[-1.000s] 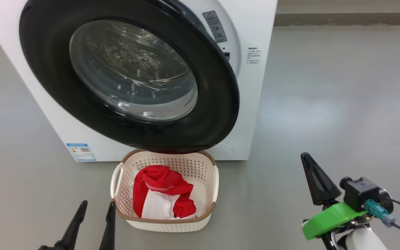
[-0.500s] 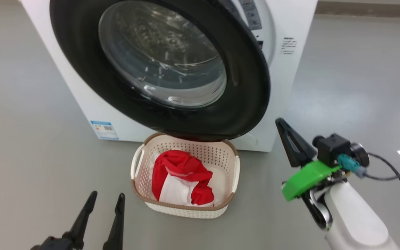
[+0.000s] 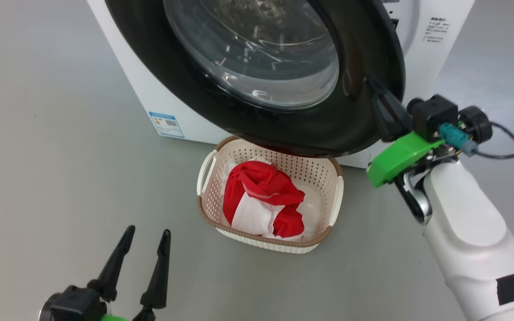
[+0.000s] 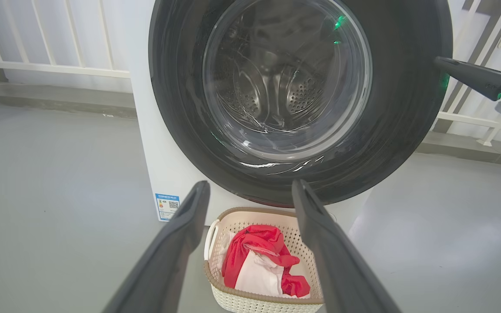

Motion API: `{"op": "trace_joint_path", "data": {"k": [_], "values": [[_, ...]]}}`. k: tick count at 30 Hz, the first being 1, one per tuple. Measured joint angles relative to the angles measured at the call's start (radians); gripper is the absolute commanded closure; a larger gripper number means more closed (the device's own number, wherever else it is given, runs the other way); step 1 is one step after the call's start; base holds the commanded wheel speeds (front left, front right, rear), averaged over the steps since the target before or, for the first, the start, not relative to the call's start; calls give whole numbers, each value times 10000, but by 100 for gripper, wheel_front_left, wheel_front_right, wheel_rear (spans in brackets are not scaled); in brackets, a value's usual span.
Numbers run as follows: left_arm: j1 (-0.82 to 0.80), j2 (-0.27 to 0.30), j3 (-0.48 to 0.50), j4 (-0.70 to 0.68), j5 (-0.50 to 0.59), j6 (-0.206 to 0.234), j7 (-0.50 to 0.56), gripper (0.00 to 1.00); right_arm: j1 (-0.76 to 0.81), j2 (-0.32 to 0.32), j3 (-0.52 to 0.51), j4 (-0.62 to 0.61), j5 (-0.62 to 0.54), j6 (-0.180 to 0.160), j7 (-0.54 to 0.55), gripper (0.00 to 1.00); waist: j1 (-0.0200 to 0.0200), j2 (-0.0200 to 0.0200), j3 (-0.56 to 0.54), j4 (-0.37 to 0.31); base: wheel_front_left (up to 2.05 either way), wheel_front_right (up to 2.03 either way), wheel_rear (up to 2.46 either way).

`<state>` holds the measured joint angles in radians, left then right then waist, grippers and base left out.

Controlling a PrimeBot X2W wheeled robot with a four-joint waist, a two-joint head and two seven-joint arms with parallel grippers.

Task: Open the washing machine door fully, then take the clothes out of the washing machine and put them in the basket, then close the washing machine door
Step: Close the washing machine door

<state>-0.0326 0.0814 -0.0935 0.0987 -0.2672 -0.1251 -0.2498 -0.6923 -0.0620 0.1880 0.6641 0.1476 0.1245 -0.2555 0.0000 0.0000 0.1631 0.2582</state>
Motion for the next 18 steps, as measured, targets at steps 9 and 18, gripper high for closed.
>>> {"op": "trace_joint_path", "data": {"k": [9,18], "values": [[-189,31,-334,98,-107,0,0,0,-694,-21,-560,140,-575,0,0,100,0,0,551,275,0,0,0],[-507,67,-464,109,-192,0,0,0,-1171,-8,-853,286,-918,42,0,100,1,0,897,436,0,0,0]]}}
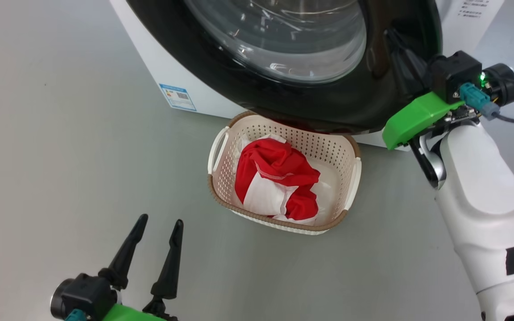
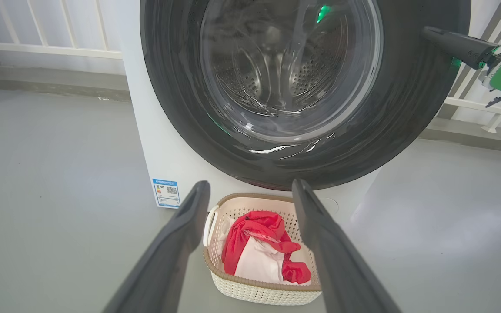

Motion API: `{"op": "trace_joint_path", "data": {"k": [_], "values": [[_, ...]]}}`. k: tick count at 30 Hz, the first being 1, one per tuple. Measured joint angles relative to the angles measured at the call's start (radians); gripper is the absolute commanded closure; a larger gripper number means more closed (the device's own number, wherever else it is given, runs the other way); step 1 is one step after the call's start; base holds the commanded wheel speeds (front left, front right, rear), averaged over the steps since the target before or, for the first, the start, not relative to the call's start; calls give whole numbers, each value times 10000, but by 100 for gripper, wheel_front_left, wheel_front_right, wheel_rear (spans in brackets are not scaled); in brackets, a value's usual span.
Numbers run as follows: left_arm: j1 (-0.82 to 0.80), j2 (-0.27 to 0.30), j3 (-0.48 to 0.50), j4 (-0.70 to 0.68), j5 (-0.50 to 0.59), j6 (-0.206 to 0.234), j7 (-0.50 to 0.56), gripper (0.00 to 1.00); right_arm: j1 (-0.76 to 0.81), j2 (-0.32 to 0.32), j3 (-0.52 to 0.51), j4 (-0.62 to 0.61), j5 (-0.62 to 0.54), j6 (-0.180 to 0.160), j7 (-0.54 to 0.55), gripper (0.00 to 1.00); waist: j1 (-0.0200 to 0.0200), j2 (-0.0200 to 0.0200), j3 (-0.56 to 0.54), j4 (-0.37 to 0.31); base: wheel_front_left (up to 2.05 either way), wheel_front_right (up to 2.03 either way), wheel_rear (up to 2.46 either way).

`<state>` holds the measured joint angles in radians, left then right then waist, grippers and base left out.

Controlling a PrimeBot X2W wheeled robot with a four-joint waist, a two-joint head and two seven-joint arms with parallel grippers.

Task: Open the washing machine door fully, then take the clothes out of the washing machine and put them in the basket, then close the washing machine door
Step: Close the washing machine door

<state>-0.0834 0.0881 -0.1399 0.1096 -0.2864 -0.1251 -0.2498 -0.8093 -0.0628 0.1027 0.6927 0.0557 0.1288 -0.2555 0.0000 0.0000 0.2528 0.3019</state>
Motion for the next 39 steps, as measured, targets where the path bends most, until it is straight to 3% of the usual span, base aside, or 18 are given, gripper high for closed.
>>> {"op": "trace_joint_path", "data": {"k": [22,30,39], "values": [[-504,-19,-267,-23,35,0,0,0,-2562,-719,-345,1753,-600,33,-2,100,0,1,851,563,0,0,0],[-659,-36,-291,-12,142,0,0,0,-3003,-541,-1244,1973,-1049,119,-15,100,0,0,1116,597,0,0,0],[-824,-58,-276,77,230,0,0,0,-2993,-228,-1498,1921,-1166,117,-12,100,0,0,1089,409,0,0,0]]}}
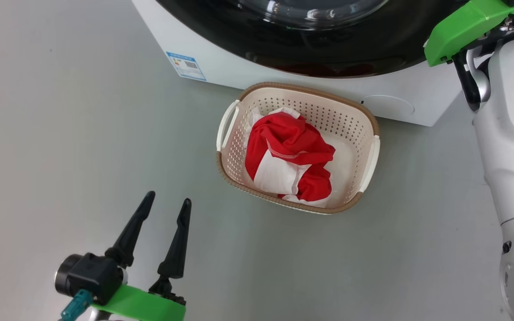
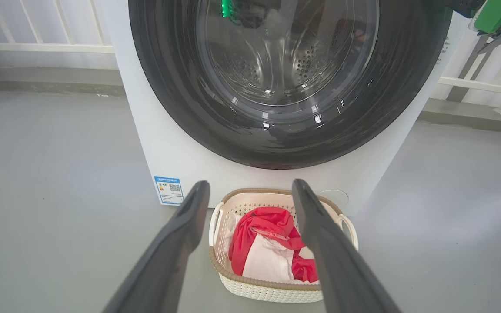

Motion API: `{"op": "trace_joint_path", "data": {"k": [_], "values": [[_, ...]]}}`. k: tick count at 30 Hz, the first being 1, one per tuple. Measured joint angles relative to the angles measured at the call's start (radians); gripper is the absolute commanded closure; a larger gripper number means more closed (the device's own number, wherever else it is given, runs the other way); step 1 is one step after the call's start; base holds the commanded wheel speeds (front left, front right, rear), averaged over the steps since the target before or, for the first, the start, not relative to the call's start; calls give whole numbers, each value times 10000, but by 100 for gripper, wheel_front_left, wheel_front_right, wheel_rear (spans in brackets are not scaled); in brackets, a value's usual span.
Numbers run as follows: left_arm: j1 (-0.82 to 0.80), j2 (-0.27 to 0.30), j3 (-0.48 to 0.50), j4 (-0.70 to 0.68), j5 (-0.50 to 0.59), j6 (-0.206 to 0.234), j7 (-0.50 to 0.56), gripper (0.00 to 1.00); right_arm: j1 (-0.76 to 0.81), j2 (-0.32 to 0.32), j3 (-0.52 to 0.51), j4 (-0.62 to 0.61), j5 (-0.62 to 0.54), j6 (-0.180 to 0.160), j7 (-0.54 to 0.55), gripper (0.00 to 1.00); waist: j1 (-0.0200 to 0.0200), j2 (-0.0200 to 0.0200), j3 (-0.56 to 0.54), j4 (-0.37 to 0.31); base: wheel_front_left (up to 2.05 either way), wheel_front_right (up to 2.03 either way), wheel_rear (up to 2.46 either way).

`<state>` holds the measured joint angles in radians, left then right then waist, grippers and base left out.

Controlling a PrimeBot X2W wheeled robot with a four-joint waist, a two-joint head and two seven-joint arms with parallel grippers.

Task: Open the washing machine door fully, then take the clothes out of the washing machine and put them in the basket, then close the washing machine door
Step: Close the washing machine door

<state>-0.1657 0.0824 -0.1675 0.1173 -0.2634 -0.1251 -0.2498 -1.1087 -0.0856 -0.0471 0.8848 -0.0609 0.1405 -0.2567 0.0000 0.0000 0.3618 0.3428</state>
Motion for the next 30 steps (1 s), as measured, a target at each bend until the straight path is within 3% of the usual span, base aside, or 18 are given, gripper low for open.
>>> {"op": "trace_joint_path", "data": {"k": [2,3,4,5,6,7,9,20,30], "values": [[-3,-10,33,33,0,0,0,0,14,6,142,-65,151,-6,0,100,0,0,-53,-84,0,0,0],[-2,-13,52,56,0,0,0,0,39,6,245,-153,376,-15,0,97,0,0,-82,-134,0,0,0],[-2,-23,73,96,4,0,0,0,56,10,334,-186,596,-17,0,87,0,0,-115,-180,0,0,0],[-2,-25,102,140,44,0,0,0,122,8,433,-236,752,-21,0,66,0,0,-150,-230,0,0,0],[1,-27,157,178,125,0,0,0,236,2,591,-297,884,-58,0,52,0,0,-184,-288,0,0,0],[3,-29,234,211,192,0,0,0,362,8,700,-360,1011,-61,0,47,0,0,-216,-351,0,0,0],[6,-42,420,270,265,4,0,0,627,15,980,-508,1275,-61,0,0,0,0,-278,-495,0,0,0],[11,-286,993,934,245,19,0,0,2202,-81,1204,-1685,1979,-61,0,0,0,0,-700,-1490,0,0,0],[16,-288,1028,1160,171,13,0,0,3769,-79,610,-2763,2201,-61,0,0,0,0,-1216,-2412,0,0,0]]}}
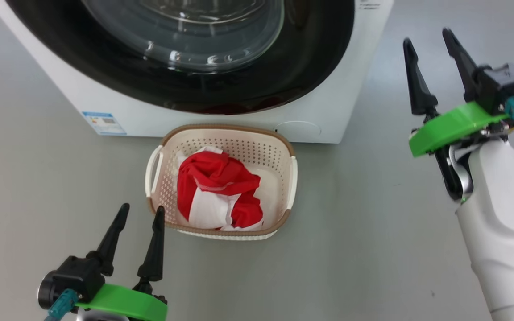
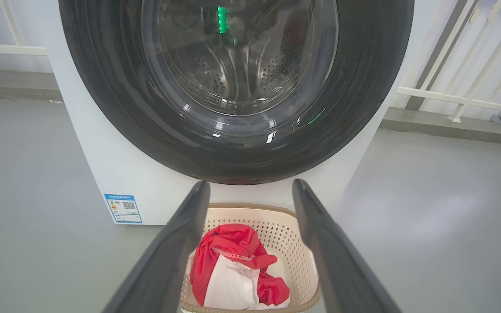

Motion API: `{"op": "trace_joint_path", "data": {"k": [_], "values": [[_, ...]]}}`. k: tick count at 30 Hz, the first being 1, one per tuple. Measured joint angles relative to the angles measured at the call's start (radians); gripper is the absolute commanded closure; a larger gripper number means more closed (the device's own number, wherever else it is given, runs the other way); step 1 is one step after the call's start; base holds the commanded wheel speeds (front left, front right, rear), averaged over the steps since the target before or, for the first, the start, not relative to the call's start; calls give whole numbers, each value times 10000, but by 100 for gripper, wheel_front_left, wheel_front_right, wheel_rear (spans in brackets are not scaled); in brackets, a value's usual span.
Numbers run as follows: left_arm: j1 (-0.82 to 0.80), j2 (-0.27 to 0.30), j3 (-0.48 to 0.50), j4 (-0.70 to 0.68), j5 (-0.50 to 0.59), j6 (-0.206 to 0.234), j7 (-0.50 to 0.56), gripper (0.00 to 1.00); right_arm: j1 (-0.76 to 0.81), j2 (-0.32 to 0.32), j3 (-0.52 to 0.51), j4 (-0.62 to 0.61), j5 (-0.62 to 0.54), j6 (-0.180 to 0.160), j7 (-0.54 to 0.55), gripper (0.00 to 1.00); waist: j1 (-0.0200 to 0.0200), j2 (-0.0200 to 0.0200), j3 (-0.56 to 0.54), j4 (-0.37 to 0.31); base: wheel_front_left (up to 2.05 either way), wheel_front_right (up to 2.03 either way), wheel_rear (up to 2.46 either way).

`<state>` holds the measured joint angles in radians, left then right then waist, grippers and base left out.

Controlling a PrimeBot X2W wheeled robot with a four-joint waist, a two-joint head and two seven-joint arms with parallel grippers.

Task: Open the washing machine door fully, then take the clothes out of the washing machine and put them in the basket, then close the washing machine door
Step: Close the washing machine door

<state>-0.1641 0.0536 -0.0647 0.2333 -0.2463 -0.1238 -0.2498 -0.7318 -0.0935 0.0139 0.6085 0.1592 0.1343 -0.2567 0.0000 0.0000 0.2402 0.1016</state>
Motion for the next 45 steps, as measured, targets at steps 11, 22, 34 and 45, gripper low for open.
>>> {"op": "trace_joint_path", "data": {"k": [11,22,34,45], "values": [[46,19,123,6,-2,-2,0,0,1645,61,-322,-913,201,0,2,0,0,0,-675,-567,0,0,0],[453,-8,242,-81,-194,-12,0,0,4011,61,-138,-2389,464,0,2,0,0,0,-1477,-755,0,0,0],[1319,59,301,-633,-184,-13,0,0,6148,-249,-176,-4146,934,0,4,0,0,0,-2182,-829,0,0,0],[1828,209,362,-1097,-19,-13,0,0,7228,-157,-360,-4903,949,0,2,0,0,0,-2515,-881,0,0,0]]}}
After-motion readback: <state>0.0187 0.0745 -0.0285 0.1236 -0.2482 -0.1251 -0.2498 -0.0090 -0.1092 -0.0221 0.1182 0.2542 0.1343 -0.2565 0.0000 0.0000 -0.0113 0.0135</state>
